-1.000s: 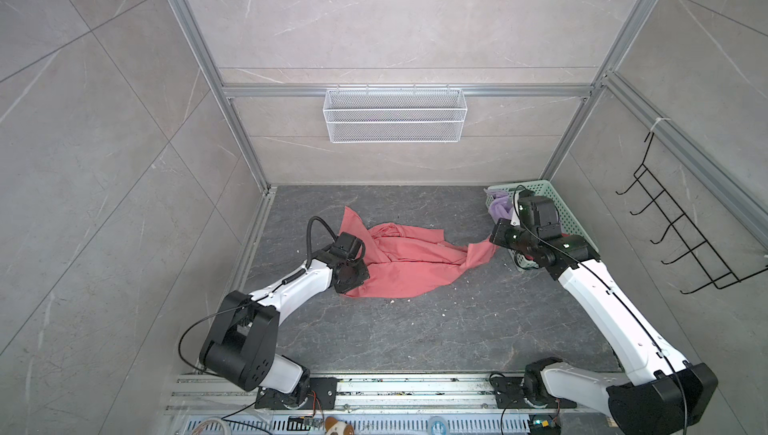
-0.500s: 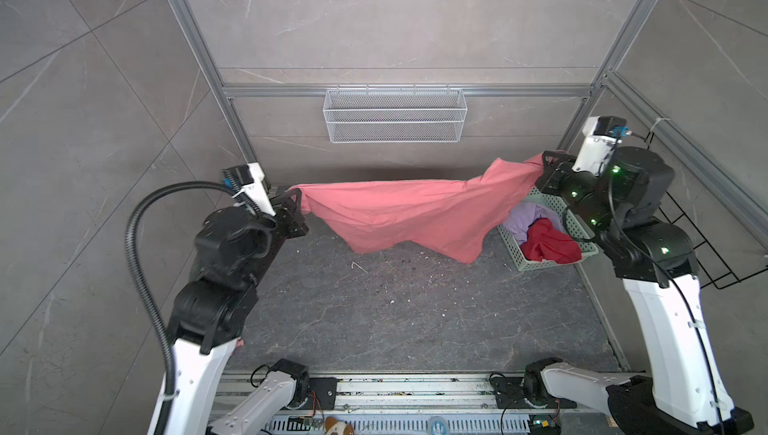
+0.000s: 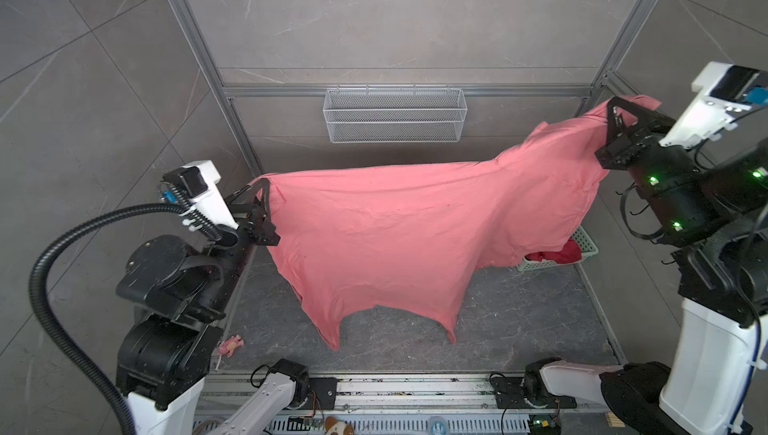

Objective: Fold and stack the t-shirts
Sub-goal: 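Swing the stretched shirt down and lay it flat on the table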

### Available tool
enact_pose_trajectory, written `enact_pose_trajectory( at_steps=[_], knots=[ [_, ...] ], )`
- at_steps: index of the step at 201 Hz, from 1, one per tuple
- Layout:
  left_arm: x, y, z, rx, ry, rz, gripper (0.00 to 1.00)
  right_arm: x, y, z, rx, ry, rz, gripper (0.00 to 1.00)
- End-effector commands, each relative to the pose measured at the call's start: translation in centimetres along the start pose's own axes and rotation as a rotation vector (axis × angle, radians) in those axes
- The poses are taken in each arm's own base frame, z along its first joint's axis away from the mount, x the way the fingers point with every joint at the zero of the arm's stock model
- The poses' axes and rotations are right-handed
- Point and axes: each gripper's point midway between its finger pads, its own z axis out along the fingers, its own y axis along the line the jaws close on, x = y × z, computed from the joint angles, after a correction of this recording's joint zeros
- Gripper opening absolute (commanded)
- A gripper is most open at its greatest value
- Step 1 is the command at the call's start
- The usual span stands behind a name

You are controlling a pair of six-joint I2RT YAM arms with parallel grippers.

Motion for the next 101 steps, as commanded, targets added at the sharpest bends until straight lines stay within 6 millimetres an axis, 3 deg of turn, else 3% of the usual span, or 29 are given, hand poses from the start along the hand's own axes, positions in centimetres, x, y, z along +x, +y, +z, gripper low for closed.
enact_pose_trajectory(
  at_steps=[1,44,58,77,101],
  knots=[
    [1.2,0.8,4.0,-0.063,0.017,0.047,0.00,4.1,0.0,5.1,0.009,0.088,-0.010,0.00],
    [4.6,1.4,10.5,-0.106,0.092,0.062,0.00,7.9,0.2,11.5,0.012,0.133,-0.001,0.00],
    [4.9,1.6,12.6,-0.093,0.105,0.043,0.00,7.9,0.4,12.9,0.006,0.119,0.001,0.00],
    [3.9,2.9,14.7,-0.087,0.101,-0.016,0.00,6.8,0.8,14.2,-0.001,0.081,0.009,0.00],
    [0.8,4.5,15.5,-0.062,0.059,-0.083,0.00,3.0,1.4,13.1,-0.025,-0.013,0.014,0.00]
  ],
)
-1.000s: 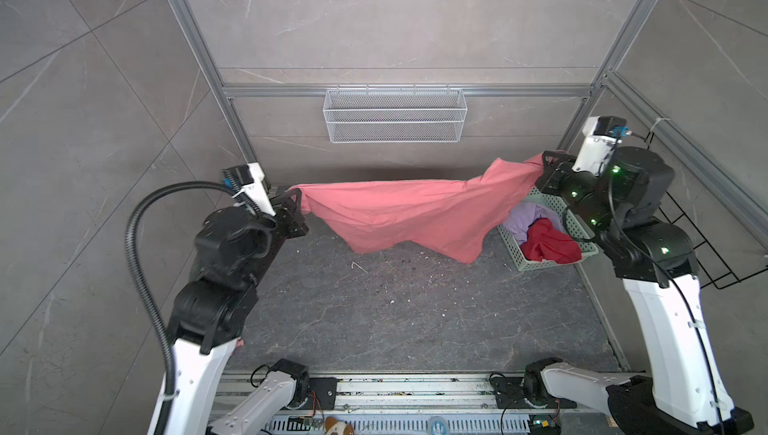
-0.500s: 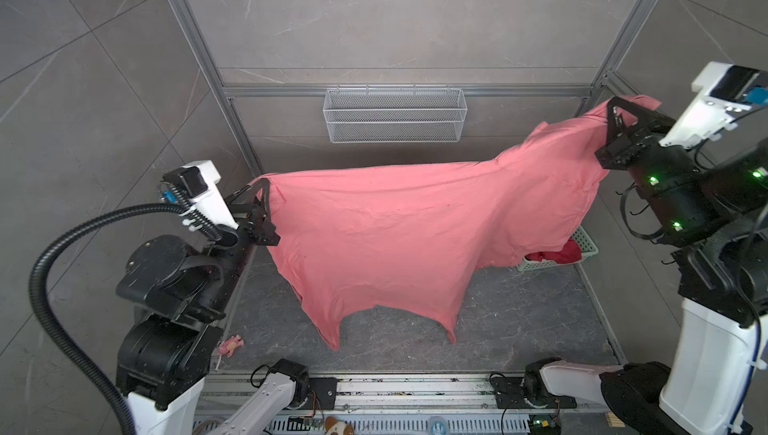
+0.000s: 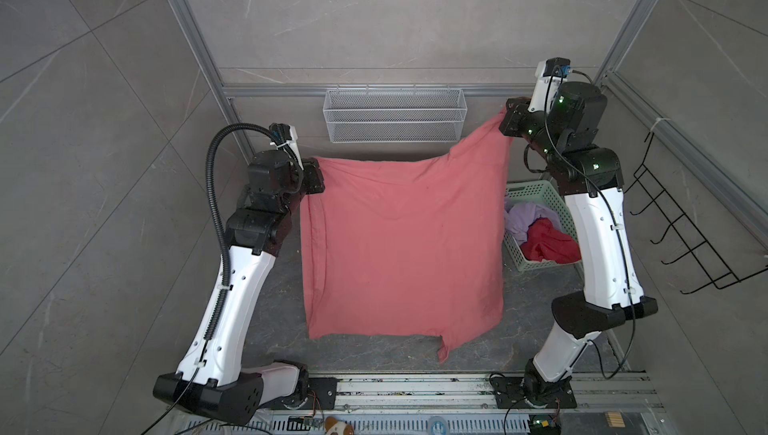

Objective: Fold and stack the t-shirts
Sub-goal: 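Swing the stretched shirt down and lay it flat on the table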

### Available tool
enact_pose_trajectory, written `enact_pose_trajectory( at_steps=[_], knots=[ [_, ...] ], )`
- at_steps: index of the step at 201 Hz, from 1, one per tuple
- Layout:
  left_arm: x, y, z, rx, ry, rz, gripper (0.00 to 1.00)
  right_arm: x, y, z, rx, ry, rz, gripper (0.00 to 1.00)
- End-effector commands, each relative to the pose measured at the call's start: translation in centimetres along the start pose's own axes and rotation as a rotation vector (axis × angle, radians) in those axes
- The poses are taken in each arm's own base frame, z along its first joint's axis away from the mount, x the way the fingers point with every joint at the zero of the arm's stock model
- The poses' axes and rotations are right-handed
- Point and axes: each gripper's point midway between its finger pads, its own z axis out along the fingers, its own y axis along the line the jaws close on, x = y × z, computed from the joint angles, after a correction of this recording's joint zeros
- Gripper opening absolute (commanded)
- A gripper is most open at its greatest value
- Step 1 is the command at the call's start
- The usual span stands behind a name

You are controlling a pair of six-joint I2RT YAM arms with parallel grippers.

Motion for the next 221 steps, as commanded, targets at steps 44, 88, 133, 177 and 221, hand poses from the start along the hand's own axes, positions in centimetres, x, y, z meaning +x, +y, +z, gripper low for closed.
enact_pose_trajectory(
  at_steps=[44,88,133,177,221],
  knots=[
    [-10.1,-0.8,-7.7,0.122,-0.258,-0.049,0.00,-9.4,0.6,-10.7,-0.054,-0.274,0.023,0.00],
    [0.4,2.2,-7.6,0.039,-0.067,-0.145,0.00,-0.7,0.2,-13.7,-0.109,-0.064,0.088,0.00],
    [18.6,7.1,-7.1,-0.148,0.269,-0.379,0.00,21.3,-3.1,-14.6,-0.010,0.402,0.291,0.00],
    [33.1,9.9,-9.3,-0.330,0.590,-0.548,0.00,35.6,-5.4,-18.0,0.115,0.742,0.384,0.00],
    [40.1,11.8,-11.9,-0.482,0.729,-0.620,0.00,42.8,-5.9,-20.1,0.164,0.928,0.437,0.00]
  ],
)
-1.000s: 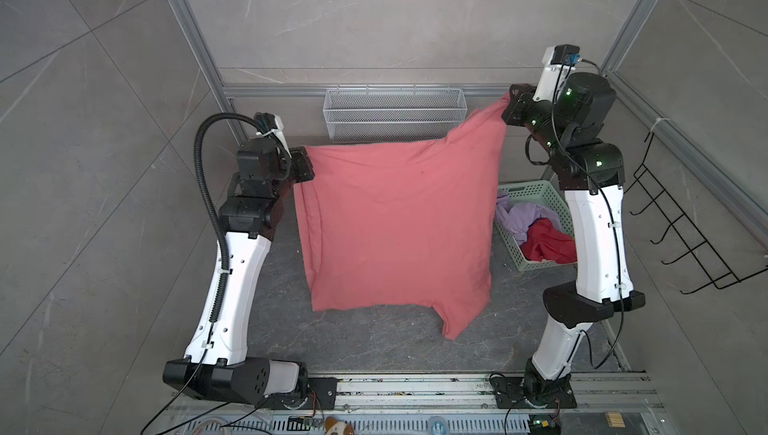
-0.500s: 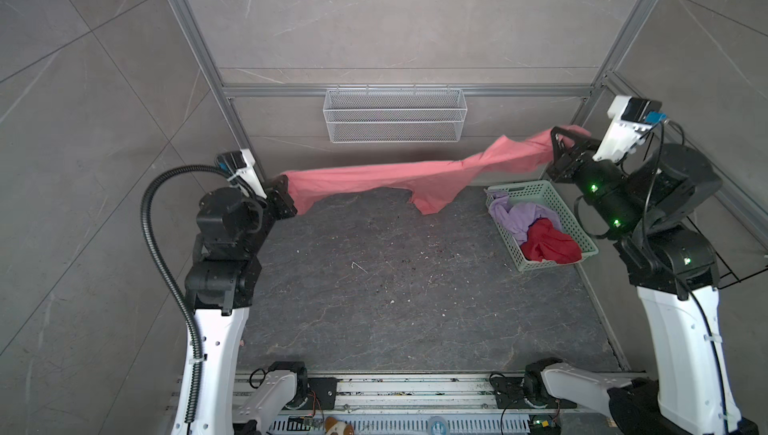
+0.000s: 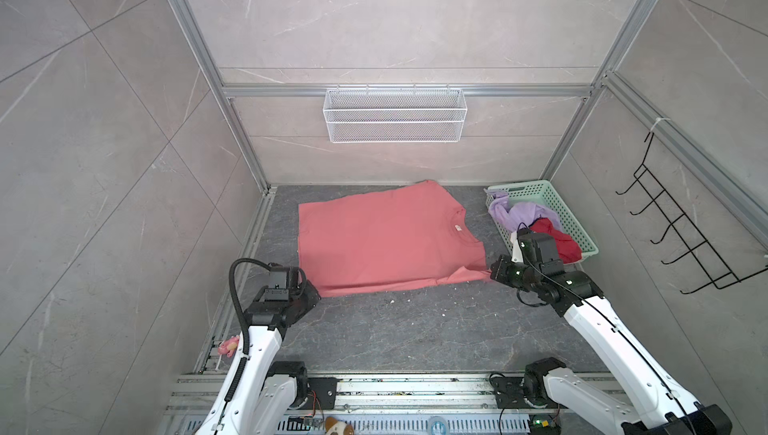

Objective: Fold and stack the t-shirts

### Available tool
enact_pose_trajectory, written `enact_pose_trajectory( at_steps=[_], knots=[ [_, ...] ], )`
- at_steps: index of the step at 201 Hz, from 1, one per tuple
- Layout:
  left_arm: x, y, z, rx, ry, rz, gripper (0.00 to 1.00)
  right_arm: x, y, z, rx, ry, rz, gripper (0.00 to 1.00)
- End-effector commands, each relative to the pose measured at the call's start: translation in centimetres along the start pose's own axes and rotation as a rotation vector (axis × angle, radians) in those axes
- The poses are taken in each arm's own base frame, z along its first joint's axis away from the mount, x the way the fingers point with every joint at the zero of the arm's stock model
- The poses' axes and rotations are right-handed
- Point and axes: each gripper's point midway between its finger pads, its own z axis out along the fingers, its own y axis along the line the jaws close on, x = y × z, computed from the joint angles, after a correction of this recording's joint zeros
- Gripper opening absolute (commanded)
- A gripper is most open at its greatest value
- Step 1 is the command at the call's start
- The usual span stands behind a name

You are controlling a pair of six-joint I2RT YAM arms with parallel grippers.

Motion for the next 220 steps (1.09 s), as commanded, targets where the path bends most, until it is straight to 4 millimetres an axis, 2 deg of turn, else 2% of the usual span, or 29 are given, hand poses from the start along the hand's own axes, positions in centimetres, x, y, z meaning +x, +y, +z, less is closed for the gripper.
enact_pose_trajectory(
  at_steps=[1,22,43,66,107,134,173,197,220],
  knots=[
    [0.8,1.8,0.3,-0.069,0.006,-0.094,0.00,2.6,-0.8,1.3,-0.004,0.079,0.067,0.00],
    [1.9,2.6,0.9,-0.080,0.039,-0.109,0.00,4.7,-1.6,2.7,0.004,0.141,0.094,0.00],
    [2.9,3.1,1.3,-0.091,0.072,-0.123,0.00,5.4,-2.1,3.4,0.020,0.162,0.102,0.00],
    [3.4,3.7,1.3,-0.111,0.082,-0.137,0.00,5.1,-1.7,3.8,0.014,0.163,0.097,0.00],
    [3.1,4.3,0.4,-0.142,0.051,-0.158,0.00,4.2,-0.6,4.3,-0.003,0.164,0.080,0.00],
    [2.5,5.0,-0.5,-0.169,0.001,-0.184,0.00,2.7,1.0,3.9,-0.039,0.130,0.054,0.00],
    [1.3,5.2,-1.8,-0.166,-0.083,-0.207,0.00,-1.5,5.3,3.5,-0.129,0.039,-0.005,0.00],
    [1.0,4.7,-1.7,-0.155,-0.080,-0.197,0.00,-3.1,6.2,4.7,-0.109,0.030,-0.037,0.00],
    [0.9,4.6,-1.4,-0.163,-0.071,-0.186,0.00,-3.4,6.8,6.5,-0.101,0.054,-0.066,0.00]
  ],
)
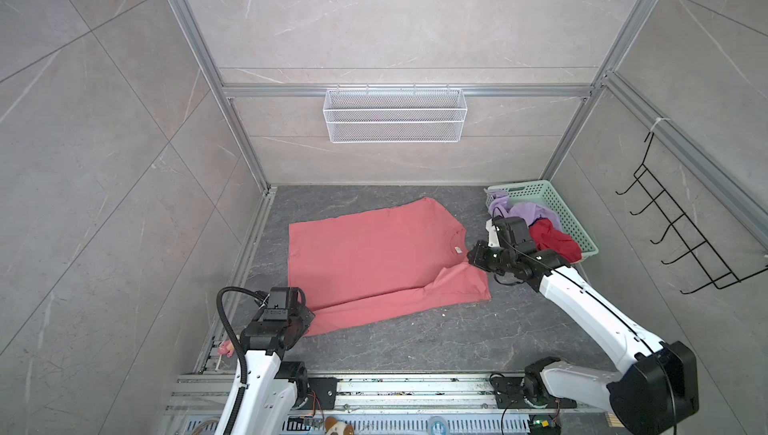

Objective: Fold and stack the t-shirts

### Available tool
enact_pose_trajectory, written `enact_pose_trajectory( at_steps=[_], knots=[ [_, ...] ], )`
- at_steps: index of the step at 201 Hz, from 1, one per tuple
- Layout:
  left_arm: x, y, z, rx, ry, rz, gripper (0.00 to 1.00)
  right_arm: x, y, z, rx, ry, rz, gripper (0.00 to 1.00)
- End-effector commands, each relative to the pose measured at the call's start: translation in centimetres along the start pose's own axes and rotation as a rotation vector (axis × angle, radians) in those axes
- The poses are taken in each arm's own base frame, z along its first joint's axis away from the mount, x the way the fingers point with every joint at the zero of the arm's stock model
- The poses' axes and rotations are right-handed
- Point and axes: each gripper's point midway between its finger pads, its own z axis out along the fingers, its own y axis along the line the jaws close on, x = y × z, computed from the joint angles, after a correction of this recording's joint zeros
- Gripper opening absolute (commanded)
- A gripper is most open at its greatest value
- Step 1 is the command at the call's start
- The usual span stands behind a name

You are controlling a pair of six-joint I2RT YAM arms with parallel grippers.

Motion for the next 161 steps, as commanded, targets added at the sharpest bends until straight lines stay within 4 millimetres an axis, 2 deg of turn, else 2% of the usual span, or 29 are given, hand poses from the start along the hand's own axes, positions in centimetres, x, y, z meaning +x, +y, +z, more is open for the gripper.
enact_pose_trajectory(
  at_steps=[1,42,85,138,161],
  knots=[
    [-1.0,-0.3,-0.5,-0.011,-0.031,-0.008,0.00,-0.9,0.5,1.6,0.011,0.000,-0.053,0.00],
    [-1.3,-0.2,-0.1,-0.018,-0.053,-0.014,0.00,-1.4,0.7,4.5,0.021,0.037,-0.082,0.00],
    [-1.1,-1.2,1.2,0.012,-0.028,0.018,0.00,-1.3,0.2,7.0,0.049,0.075,-0.091,0.00],
    [-1.3,-0.5,1.4,-0.020,-0.043,0.016,0.00,-1.9,0.4,8.7,0.057,0.086,-0.090,0.00],
    [-1.9,-0.2,1.0,-0.051,-0.068,0.032,0.10,-2.5,0.0,8.9,0.091,0.072,-0.092,0.00]
  ],
)
